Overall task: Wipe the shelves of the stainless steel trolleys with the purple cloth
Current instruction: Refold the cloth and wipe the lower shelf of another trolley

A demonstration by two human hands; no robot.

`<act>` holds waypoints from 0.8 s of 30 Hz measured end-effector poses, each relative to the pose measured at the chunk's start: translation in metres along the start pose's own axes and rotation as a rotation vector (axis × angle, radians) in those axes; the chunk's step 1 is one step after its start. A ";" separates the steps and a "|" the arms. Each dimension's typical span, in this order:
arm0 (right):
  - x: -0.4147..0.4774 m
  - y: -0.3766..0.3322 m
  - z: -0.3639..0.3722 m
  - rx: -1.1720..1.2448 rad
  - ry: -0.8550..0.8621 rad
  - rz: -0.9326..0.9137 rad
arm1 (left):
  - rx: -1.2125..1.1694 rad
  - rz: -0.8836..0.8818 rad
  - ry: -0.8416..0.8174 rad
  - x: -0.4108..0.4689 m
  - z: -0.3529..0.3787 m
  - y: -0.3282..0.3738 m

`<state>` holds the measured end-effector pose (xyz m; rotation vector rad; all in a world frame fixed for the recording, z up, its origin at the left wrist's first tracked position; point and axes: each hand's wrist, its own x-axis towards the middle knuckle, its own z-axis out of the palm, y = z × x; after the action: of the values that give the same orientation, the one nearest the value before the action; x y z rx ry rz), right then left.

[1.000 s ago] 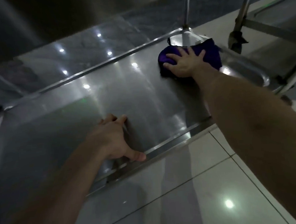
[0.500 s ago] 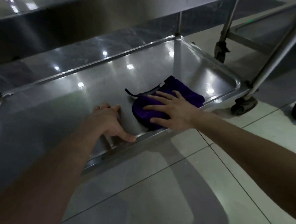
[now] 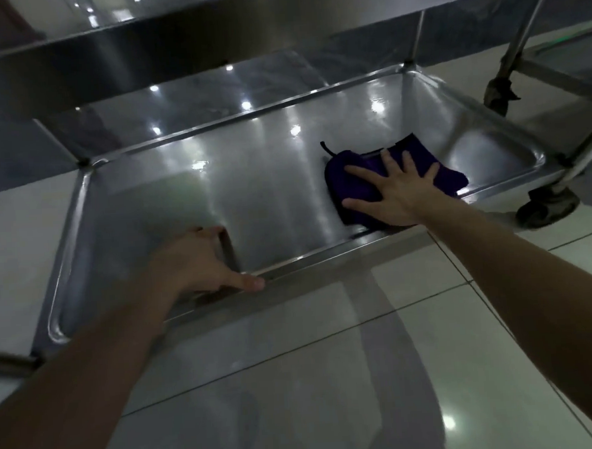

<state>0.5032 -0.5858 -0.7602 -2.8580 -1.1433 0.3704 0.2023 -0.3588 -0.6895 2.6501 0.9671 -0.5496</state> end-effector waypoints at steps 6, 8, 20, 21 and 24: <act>0.097 -0.038 -0.016 0.035 -0.038 0.042 | 0.018 -0.022 0.001 0.008 0.004 -0.003; 0.134 -0.058 -0.022 0.037 -0.057 0.036 | 0.017 -0.030 0.014 0.011 0.006 -0.006; 0.158 -0.207 -0.007 -0.059 -0.077 -0.392 | 0.015 -0.051 0.030 0.011 0.002 -0.010; 0.140 -0.205 -0.003 -0.050 -0.077 -0.422 | 0.008 -0.051 0.034 0.011 0.003 -0.011; 0.071 -0.187 0.012 -0.050 -0.045 -0.522 | -0.012 -0.053 0.072 0.009 0.006 -0.011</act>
<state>0.4240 -0.4020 -0.7628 -2.4587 -1.8528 0.3766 0.1994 -0.3479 -0.7003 2.6568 1.0609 -0.4606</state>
